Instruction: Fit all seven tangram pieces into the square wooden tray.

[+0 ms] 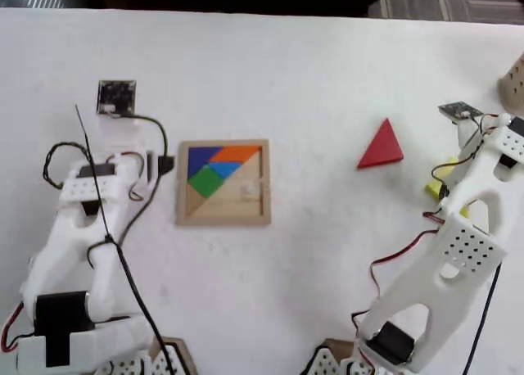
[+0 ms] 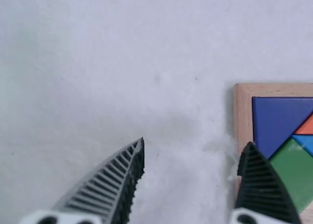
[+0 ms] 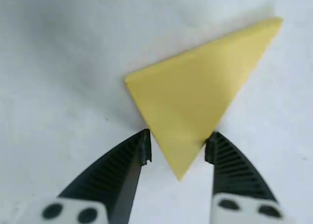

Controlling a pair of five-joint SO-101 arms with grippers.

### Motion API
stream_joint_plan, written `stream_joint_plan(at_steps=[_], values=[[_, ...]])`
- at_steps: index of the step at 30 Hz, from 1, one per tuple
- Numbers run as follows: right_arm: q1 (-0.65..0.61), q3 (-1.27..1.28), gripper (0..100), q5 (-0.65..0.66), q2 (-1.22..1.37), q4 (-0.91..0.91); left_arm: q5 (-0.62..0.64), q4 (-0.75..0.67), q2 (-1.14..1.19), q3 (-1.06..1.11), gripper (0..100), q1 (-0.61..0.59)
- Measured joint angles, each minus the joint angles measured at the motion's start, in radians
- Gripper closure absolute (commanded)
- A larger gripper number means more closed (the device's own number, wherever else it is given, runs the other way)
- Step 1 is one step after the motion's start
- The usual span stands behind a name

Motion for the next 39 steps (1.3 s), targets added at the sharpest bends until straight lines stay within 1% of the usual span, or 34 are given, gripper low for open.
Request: stream_joint_plan(at_steps=[2,3,6,9,11,16,23,29,35,39], values=[[-0.005,-0.017,63.3,-0.02,0.0,0.031,0.0,0.0,0.0,0.0,69,0.0],[-0.006,-0.026,62.2,-0.031,0.0,0.034,0.0,0.0,0.0,0.0,69,0.0],[-0.018,-0.031,65.1,-0.069,0.0,0.037,0.0,0.0,0.0,0.0,69,0.0],[-0.032,-0.031,70.2,-0.147,0.0,0.037,0.0,0.0,0.0,0.0,69,0.0],[-0.041,-0.031,70.6,-0.201,0.0,0.031,0.0,0.0,0.0,0.0,69,0.0],[-0.04,-0.031,62.2,-0.322,0.0,0.006,0.0,-0.003,0.0,0.0,69,0.0],[-0.055,-0.023,61.1,-0.354,0.0,0.005,0.0,-0.003,0.0,0.0,69,0.0],[-0.058,0.117,61.1,-0.377,-0.043,-0.021,0.0,-0.003,0.0,0.0,69,0.0],[-0.058,0.331,61.1,-0.408,-0.221,-0.115,0.0,-0.003,0.0,0.0,69,0.0],[-0.058,0.448,61.1,-0.443,-0.287,-0.236,0.0,-0.003,0.0,0.0,69,0.0]])
